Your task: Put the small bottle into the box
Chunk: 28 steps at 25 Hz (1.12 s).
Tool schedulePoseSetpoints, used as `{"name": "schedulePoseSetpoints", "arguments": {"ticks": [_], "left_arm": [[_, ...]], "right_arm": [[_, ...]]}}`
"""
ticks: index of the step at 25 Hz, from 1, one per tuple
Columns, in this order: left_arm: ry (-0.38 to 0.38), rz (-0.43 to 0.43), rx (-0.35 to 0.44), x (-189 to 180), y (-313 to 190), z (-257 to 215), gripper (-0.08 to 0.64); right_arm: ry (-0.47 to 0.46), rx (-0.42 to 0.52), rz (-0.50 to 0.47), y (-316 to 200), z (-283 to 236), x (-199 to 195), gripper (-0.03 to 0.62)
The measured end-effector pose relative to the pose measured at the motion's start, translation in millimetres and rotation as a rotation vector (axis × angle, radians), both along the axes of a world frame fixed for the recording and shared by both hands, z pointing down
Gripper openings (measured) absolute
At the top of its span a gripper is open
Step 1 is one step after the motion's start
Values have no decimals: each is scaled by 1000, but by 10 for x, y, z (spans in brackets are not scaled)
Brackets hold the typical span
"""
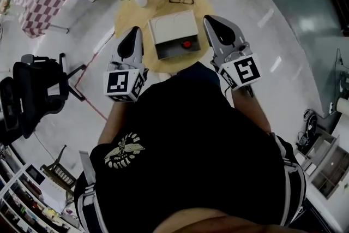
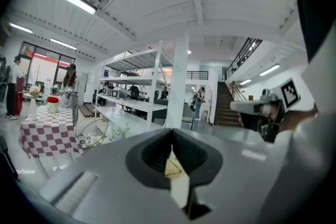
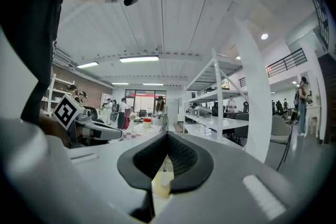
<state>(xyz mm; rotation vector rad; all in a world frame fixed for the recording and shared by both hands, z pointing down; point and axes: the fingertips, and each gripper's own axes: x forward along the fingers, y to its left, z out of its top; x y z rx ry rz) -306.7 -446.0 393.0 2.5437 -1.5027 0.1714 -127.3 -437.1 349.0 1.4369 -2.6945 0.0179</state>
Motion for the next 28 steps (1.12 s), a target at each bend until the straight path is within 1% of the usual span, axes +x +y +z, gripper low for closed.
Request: {"name": "schedulePoseSetpoints", "arguments": {"ticks": [3,6,9,13,17,24,28], "left_arm": [[-4,23,2,140,10,-13,0],[-10,24,4,201,8,-31,0],[-7,-3,-4,204,-34,-18,0],[-10,-37,-14,231,-60,-14,0],[-22,-79,-48,231,-83,94,0],[-63,-123,-92,304,-116,189,0],[-77,-133,-128,353,-70,254,0]], "right_arm": [[9,-12,24,7,11,122,6],[18,-22,12,4,32,164,6],[19,-23,-25,-42,36,138,6],[17,3,-92,-126,-15,73,6],[-7,-5,-132,-237,14,46,6],[-39,-32,-173,-431,144,133,6],[-54,-49,-181,-439,228,204,6]]}}
